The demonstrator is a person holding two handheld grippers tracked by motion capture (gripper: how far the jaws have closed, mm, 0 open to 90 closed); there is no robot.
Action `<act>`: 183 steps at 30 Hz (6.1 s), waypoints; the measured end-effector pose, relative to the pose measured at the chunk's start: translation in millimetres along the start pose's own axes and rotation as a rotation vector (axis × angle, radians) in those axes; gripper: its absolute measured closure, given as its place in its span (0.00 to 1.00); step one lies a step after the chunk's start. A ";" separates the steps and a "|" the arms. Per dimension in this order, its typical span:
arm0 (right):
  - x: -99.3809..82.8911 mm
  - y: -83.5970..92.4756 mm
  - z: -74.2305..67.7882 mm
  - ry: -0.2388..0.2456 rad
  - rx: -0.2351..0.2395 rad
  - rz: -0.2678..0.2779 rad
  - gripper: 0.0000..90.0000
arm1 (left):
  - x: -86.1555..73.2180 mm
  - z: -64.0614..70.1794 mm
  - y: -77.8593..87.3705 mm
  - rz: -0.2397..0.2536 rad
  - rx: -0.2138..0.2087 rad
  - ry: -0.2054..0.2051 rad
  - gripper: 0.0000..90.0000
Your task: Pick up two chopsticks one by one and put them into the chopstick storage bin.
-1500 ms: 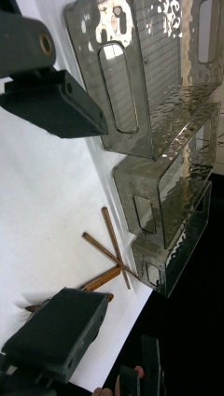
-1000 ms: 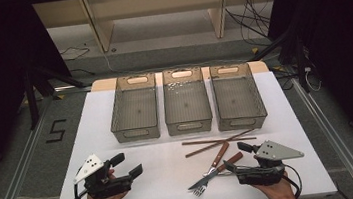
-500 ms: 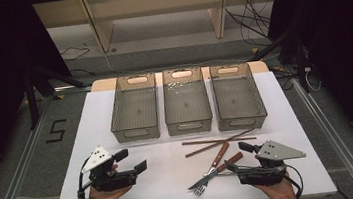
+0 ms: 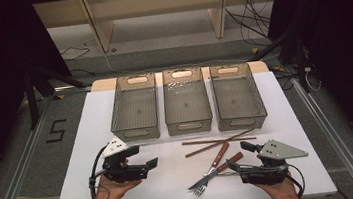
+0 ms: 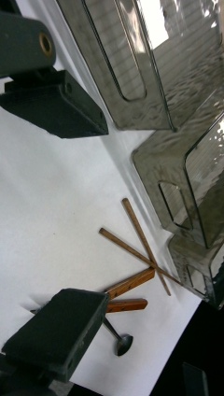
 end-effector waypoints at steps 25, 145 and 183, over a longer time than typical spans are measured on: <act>-0.4 0.2 1.2 0.032 0.012 -0.035 0.27 | 12.0 6.0 -38.8 -0.137 -0.047 -0.050 0.17; -5.4 -2.6 -7.6 0.058 0.071 -0.065 0.28 | 71.4 12.4 -90.9 -0.503 -0.104 -0.284 0.93; -5.8 -3.6 -6.9 0.055 0.068 -0.070 0.28 | 91.4 -104.2 0.3 -0.280 0.185 -0.015 0.93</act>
Point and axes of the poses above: each handheld gripper's, and its own axes: y roughly backward along the jaws, x roughly out of its top, z roughly to its right, the point moved 6 cm from there along -y, roughly forward along the jaws, and after that the axes turned 14 degrees about -x, right-handed, at the moved point
